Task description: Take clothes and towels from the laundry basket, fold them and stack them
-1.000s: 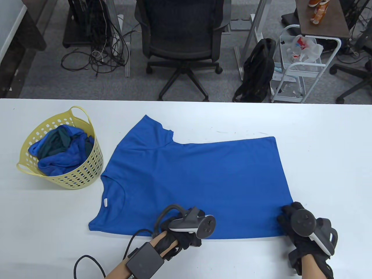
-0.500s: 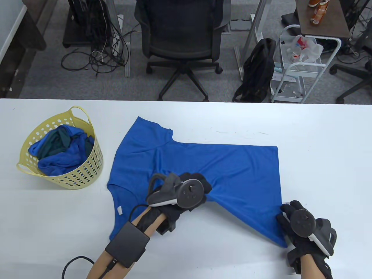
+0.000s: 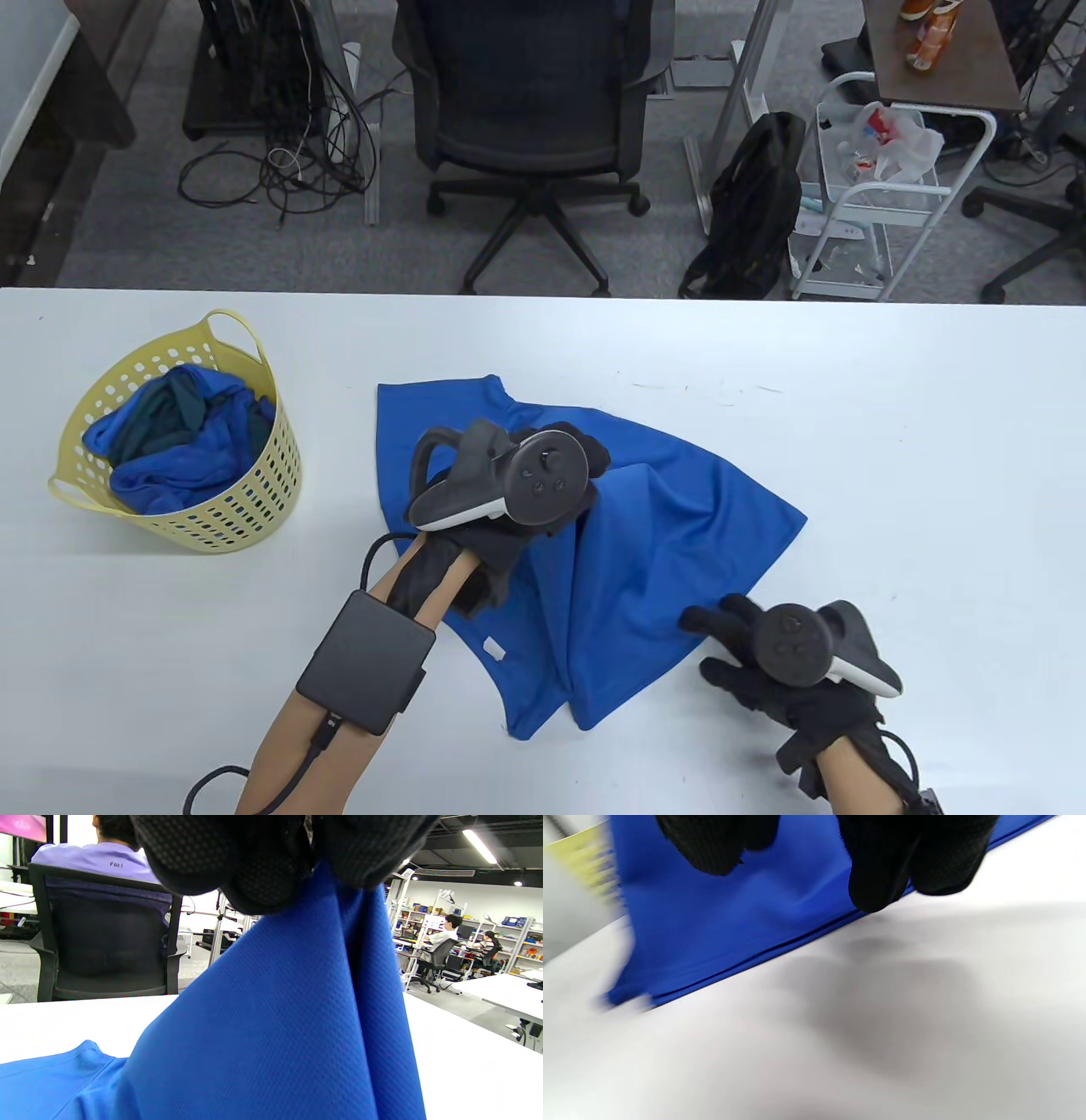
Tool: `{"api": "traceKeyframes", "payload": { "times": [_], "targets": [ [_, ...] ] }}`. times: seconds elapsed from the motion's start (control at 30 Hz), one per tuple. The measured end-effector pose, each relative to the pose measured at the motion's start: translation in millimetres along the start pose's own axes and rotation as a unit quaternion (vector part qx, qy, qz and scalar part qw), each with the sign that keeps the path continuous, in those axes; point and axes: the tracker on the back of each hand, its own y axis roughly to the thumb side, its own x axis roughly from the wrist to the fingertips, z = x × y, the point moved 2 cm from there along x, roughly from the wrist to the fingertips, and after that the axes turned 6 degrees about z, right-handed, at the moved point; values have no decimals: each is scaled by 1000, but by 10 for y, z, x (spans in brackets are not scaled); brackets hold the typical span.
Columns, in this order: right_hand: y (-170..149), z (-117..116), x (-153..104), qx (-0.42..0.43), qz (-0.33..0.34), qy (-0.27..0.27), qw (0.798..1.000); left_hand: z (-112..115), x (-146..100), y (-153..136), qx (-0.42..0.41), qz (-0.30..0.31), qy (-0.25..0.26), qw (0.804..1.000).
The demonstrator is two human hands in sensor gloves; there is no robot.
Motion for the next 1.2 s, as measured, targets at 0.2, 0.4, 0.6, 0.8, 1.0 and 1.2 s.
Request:
{"api": "traceKeyframes", "payload": {
  "times": [0.2,0.4,0.6,0.8,1.0,1.2],
  "targets": [
    [887,-391,453,-132,74,113,982,92,122,-110,9,-32,0,999],
    [1130,-459,754,-248,34,132,959,166,171,-320,12,-73,23,997],
    [1173,-504,831,-242,32,148,958,180,104,-640,4,-128,32,991],
    [1213,-518,862,-291,18,154,944,239,26,-842,8,-152,33,988],
    [997,-130,677,-189,12,104,976,237,-159,-1100,11,-175,22,984],
    [844,477,444,-126,2,5,992,132,-427,-1347,-24,-170,13,985]
  ]
}}
